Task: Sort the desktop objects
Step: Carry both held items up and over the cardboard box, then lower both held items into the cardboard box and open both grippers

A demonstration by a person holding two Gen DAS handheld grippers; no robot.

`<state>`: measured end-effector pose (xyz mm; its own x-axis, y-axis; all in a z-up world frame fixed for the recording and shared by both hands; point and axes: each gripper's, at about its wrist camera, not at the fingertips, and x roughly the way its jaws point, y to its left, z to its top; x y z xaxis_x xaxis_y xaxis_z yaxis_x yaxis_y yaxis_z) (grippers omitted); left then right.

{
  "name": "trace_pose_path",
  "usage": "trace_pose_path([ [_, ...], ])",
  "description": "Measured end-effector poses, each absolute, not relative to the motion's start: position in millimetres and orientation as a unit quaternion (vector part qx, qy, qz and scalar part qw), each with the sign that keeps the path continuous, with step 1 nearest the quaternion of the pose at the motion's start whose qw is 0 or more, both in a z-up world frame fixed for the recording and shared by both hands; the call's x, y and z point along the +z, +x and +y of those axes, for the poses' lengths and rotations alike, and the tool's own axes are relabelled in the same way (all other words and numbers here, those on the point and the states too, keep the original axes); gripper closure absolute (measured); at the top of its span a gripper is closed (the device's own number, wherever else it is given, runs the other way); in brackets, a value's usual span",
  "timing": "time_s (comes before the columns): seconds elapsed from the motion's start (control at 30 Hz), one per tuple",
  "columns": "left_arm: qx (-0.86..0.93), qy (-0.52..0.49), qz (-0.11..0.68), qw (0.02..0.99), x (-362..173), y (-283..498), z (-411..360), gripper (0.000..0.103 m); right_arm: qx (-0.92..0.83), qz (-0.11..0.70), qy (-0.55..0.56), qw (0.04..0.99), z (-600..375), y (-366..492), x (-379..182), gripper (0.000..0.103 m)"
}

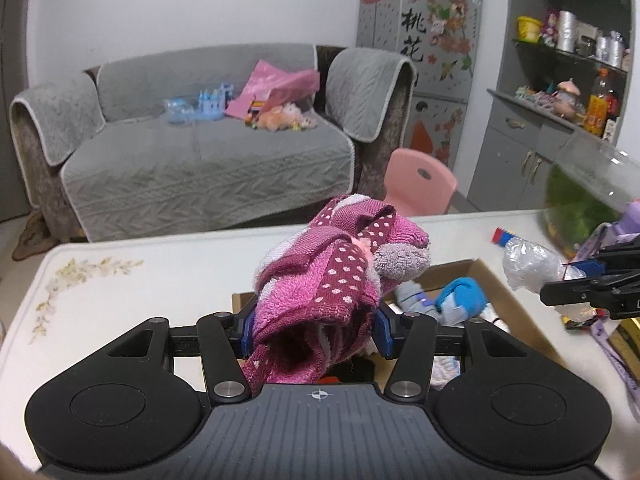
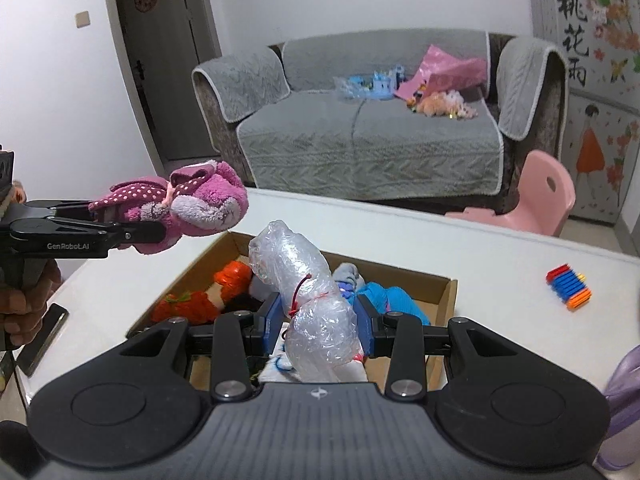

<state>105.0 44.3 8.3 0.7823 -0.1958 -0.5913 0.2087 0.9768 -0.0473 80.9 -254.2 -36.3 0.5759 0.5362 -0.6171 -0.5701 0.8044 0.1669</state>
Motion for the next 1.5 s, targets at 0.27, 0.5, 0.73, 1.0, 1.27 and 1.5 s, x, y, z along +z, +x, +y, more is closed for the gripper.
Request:
trace_pose_path([
  [0.27, -0.123, 0.019, 0.329, 0.936, -10, 114, 42, 0.044, 0.306, 0.362, -0.029, 0.88, -253, 89, -54, 0.068],
  [0.5, -0.146, 0.048, 0.339, 0.928, -23, 123, 24, 0.043, 0.292, 0.386, -0.034, 0.874, -255, 100, -73, 0.068],
  [0.73, -0.153, 0.064, 0.348, 0.923, -33, 127, 11, 0.044, 0.282, 0.399, -0.049, 0.871, -253, 101, -85, 0.068],
  [1.0, -0.15, 0.1, 0.361, 0.915, -40, 128, 2, 0.037, 0.269, 0.405, -0.068, 0.871, -251, 99, -93, 0.064],
  [1.27, -0.143, 0.092, 0.342, 0.924, -23, 109, 10, 0.024, 0.265, 0.381, -0.057, 0.884, -261, 88, -79, 0.042],
  [1.5, -0.158, 0.091, 0.313, 0.932, 1, 62, 21, 0.021, 0.28, 0.361, -0.066, 0.887, -265, 61, -58, 0.042],
])
